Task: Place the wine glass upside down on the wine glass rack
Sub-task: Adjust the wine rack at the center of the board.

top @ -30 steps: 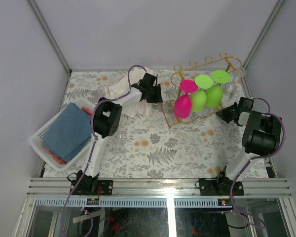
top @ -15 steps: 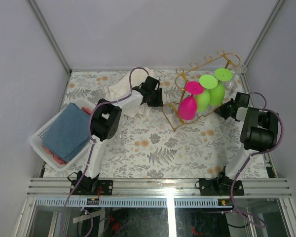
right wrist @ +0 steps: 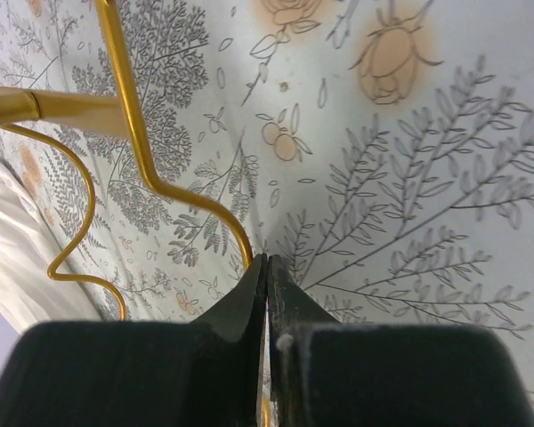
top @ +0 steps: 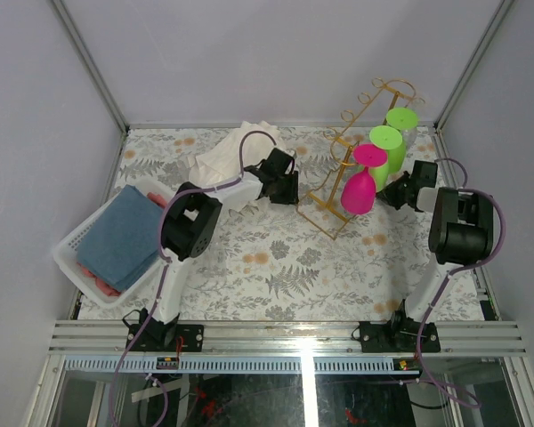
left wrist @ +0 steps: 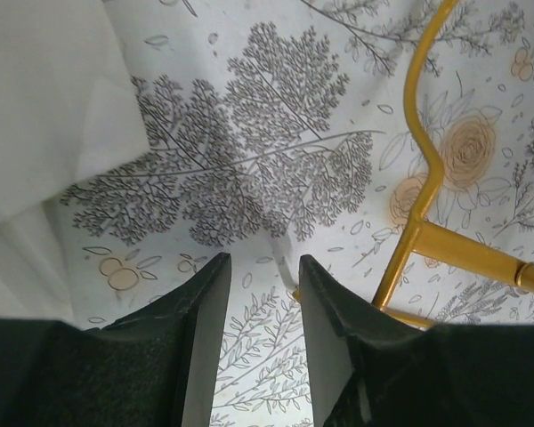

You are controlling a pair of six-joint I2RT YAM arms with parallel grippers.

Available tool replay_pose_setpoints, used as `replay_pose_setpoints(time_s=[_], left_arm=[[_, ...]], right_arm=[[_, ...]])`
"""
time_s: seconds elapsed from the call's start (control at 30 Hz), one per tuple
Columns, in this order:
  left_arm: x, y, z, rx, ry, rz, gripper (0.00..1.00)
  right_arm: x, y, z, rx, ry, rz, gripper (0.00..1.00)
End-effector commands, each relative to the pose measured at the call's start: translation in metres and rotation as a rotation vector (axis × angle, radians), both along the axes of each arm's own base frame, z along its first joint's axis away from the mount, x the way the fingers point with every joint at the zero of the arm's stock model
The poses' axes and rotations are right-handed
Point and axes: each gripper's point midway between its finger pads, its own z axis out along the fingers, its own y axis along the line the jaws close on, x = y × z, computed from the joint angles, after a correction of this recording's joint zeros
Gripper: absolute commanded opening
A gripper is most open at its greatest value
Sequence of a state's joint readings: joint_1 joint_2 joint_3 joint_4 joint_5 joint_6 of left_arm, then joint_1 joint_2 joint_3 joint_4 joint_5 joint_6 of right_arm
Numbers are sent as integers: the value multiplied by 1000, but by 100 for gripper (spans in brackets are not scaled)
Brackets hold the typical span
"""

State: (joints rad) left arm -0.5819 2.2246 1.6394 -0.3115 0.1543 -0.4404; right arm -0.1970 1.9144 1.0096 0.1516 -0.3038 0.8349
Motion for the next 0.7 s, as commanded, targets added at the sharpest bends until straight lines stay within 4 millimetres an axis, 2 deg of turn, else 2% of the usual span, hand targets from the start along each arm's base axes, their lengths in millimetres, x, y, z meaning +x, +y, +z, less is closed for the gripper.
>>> replay_pose_setpoints(time_s=[0.0,0.4,0.67], left_arm=[[-8,-20,16,-51,-40,-33,36],[-34,-35,12,-63,-30,-60,35],[-51,-54,12,-63,-44,-89,35]], right_arm=[[20,22,15,30,-82,70,0],[22,39,12,70,-105,125,0],[22,51,11,61,-96,186,0]])
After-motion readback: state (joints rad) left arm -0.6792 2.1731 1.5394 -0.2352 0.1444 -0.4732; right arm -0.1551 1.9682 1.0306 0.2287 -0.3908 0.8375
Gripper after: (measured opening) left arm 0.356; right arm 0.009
